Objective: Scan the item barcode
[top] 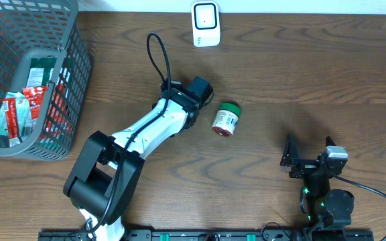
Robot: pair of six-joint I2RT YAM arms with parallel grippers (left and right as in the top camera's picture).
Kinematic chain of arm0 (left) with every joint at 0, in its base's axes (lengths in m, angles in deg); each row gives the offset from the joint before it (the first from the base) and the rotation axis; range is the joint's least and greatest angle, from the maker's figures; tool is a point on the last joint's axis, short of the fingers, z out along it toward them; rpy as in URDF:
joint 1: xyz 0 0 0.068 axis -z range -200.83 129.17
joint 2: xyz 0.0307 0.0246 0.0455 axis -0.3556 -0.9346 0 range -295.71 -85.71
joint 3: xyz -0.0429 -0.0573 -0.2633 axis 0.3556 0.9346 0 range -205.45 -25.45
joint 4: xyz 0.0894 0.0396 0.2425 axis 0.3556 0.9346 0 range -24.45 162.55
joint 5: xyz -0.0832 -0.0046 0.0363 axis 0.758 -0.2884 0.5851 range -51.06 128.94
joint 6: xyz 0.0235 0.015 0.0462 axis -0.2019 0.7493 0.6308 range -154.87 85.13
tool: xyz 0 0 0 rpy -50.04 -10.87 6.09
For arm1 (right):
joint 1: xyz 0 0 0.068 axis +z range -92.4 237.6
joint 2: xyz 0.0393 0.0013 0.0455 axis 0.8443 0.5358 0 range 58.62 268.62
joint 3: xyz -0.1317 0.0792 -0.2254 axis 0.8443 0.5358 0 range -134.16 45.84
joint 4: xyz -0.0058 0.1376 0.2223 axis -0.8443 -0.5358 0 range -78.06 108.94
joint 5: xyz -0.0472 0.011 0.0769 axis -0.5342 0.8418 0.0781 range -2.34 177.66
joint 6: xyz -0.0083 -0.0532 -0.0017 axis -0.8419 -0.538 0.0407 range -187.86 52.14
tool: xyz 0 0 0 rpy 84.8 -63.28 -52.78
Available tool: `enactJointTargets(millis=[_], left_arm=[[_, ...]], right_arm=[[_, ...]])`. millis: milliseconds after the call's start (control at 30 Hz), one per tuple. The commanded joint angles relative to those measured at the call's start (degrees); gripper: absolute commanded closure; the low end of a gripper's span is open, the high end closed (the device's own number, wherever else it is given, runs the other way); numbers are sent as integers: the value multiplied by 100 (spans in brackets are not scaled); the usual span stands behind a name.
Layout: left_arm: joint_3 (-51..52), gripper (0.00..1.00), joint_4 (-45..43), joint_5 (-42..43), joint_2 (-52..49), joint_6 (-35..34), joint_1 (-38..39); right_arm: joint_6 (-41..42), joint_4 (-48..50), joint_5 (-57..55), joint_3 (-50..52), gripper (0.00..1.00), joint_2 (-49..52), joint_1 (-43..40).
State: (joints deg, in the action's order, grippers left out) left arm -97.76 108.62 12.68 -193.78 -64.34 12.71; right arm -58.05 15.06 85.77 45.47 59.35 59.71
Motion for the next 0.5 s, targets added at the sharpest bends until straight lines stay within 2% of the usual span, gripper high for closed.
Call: enactJointTargets(millis=[0,133,200,300,467], left_arm=[[-149,66,-20,-11,223,92,13],[-151,57,-26,-28,396,136,-72],[-155,46,-26,61,472,129,-205],[-155,36,-31,710,527,140,-538],[-63,33,-39,2273,505,334,-1226]], right_arm=[[-66,-24,7,7,1,-20,-39],[-66,-22,7,7,1,-20,-39],[-66,-22,7,7,1,-17,-42],[-66,-24,7,7,1,-17,-42],[-66,-24,7,7,1,-20,-42]])
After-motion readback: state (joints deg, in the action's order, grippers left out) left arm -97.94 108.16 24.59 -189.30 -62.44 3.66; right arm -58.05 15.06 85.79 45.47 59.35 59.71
